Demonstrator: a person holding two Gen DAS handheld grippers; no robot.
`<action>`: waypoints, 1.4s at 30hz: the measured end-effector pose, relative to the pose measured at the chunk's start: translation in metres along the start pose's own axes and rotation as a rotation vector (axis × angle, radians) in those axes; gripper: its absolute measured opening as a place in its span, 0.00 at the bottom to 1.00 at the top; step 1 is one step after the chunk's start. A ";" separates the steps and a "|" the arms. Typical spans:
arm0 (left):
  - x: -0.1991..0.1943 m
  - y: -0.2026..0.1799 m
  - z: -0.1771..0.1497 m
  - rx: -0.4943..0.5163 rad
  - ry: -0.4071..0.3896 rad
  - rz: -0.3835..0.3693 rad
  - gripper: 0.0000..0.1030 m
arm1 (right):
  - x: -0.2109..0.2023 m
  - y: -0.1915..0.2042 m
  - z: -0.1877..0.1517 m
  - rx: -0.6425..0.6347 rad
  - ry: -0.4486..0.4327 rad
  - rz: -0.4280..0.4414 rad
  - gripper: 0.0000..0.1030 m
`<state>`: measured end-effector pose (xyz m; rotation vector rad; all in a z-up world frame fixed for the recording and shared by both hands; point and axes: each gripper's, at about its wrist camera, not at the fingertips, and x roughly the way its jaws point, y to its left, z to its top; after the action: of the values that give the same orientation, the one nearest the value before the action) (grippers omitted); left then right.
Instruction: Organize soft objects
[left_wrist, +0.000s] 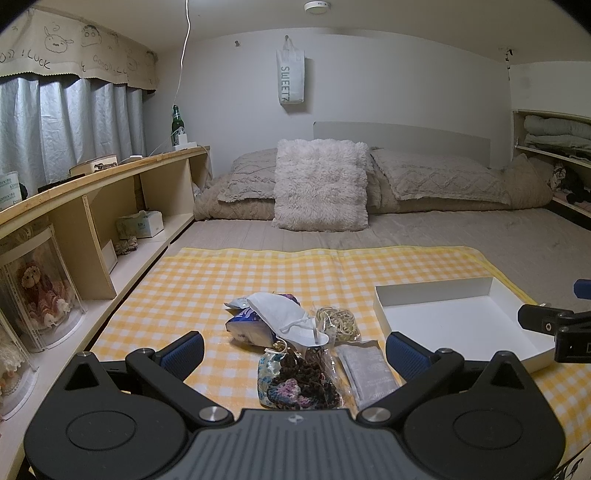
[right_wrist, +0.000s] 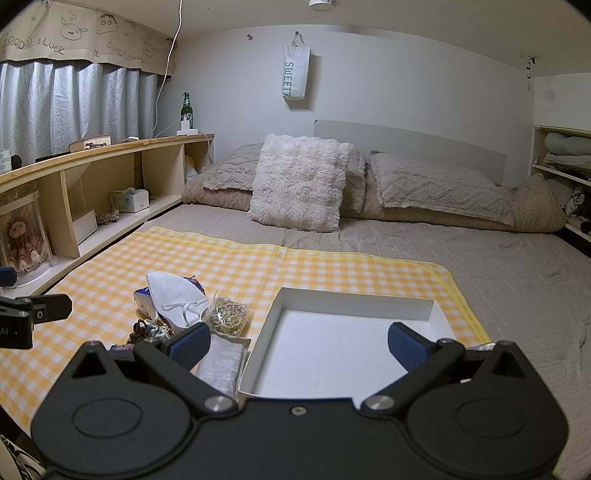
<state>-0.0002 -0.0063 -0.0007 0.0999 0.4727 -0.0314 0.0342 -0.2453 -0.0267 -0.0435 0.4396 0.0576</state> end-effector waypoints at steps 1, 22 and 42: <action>0.000 0.001 0.000 0.000 0.000 -0.001 1.00 | 0.000 0.000 0.000 0.000 0.000 0.000 1.00; 0.001 -0.008 -0.003 0.011 0.000 0.013 1.00 | -0.002 -0.001 0.001 -0.008 -0.005 0.003 1.00; 0.009 0.012 0.049 -0.050 -0.137 0.056 1.00 | 0.002 -0.012 0.064 0.020 -0.107 0.149 1.00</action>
<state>0.0304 0.0000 0.0400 0.0612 0.3337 0.0288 0.0642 -0.2539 0.0304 0.0116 0.3359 0.2010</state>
